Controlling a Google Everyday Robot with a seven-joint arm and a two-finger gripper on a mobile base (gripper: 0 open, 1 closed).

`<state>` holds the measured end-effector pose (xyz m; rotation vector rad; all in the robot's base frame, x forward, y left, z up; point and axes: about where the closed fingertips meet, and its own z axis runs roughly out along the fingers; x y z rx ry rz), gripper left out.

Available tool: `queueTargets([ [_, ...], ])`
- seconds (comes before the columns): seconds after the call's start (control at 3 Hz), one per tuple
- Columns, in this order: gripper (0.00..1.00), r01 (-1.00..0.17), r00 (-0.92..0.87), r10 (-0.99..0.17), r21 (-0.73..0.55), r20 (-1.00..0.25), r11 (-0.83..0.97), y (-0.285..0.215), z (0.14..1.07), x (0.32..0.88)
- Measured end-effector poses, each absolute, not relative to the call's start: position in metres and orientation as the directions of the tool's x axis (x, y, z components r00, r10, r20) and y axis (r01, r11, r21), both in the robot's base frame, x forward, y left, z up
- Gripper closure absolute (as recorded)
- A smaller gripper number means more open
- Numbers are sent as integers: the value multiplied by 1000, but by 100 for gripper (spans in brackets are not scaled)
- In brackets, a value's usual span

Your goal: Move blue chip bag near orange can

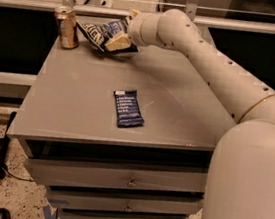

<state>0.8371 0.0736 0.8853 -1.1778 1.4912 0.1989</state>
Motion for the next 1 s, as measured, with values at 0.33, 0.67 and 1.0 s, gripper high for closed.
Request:
queueTargets([
  [0.33, 0, -766, 159, -509, -431, -846, 477, 62, 892, 817],
  [0.67, 0, -797, 99, -475, -355, -875, 489, 23, 895, 794],
  [1.0, 0, -805, 18, -473, -294, -881, 516, -22, 891, 775],
])
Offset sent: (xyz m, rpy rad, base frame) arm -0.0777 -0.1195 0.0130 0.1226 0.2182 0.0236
